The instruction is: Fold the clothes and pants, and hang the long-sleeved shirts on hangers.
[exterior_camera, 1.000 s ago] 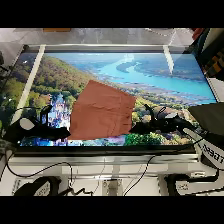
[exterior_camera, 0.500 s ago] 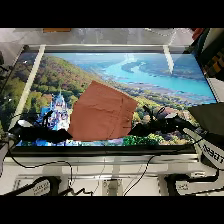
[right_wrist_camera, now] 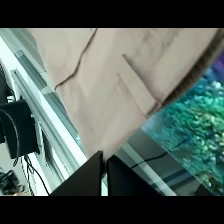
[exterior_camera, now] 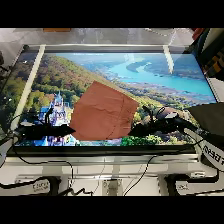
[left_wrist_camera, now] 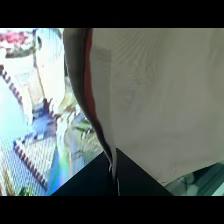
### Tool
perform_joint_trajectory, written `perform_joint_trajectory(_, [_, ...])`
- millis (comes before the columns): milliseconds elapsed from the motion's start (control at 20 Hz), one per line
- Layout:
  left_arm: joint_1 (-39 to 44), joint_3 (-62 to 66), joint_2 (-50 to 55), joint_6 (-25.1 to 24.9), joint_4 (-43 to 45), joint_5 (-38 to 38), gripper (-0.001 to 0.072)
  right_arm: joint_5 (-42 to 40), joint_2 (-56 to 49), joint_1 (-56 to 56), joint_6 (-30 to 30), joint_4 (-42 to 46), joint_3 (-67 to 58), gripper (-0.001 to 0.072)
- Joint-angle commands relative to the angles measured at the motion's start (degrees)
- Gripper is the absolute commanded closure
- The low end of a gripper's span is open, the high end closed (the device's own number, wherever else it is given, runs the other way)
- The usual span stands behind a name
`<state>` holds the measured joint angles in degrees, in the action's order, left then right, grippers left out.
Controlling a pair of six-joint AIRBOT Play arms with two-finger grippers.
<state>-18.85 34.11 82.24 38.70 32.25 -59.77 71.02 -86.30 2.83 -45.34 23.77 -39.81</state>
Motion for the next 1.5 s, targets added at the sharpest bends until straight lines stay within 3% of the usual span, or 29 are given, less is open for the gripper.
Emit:
perform_joint_trajectory(0, [-0.07, 2.58, 0.07, -1.97, -6.40, -9.84, 0.0697, -0.39, 4.33, 0.07, -0.13, -0.02, -0.07, 0.0692])
perform_joint_trajectory(200, [-0.07, 8.52, -5.42, -2.16, -13.53, -23.78, 0.0698, -0.02, 16.96, 0.07, -2.82, 0.00, -3.69, 0.0692])
perform_joint_trajectory(350, [-0.07, 12.33, -16.92, -2.32, -20.81, -22.71, 0.0699, -0.90, 27.15, 0.07, -5.25, 0.07, -11.19, 0.0692])
perform_joint_trajectory(500, [-0.11, 16.39, -31.91, -2.27, -20.70, -16.15, 0.0699, -3.58, 34.95, 0.07, -8.28, 0.72, -20.31, 0.0692])
perform_joint_trajectory(700, [-0.11, 18.27, -52.28, -2.32, -19.52, -1.70, 0.0699, -4.42, 40.65, 0.68, -12.81, 0.70, -30.18, 0.0692])
perform_joint_trajectory(950, [-0.13, 18.27, -71.06, -1.40, -5.62, 12.90, 0.0700, -5.86, 43.28, 10.47, -17.99, 0.98, -32.57, 0.0692])
perform_joint_trajectory(1050, [-0.13, 18.25, -72.81, -1.18, -2.05, 14.36, 0.0700, -11.08, 42.56, 15.69, -20.39, 5.38, -32.57, 0.0692])
perform_joint_trajectory(1200, [-0.13, 16.96, -68.67, 5.44, 2.43, 12.81, 0.0700, -20.24, 39.85, 19.87, -25.59, 17.05, -32.54, 0.0691])
perform_joint_trajectory(1450, [0.24, 8.66, -51.12, 6.97, 2.93, 1.64, 0.0699, -21.24, 27.61, 19.89, -37.70, 41.77, -31.52, 0.0691])
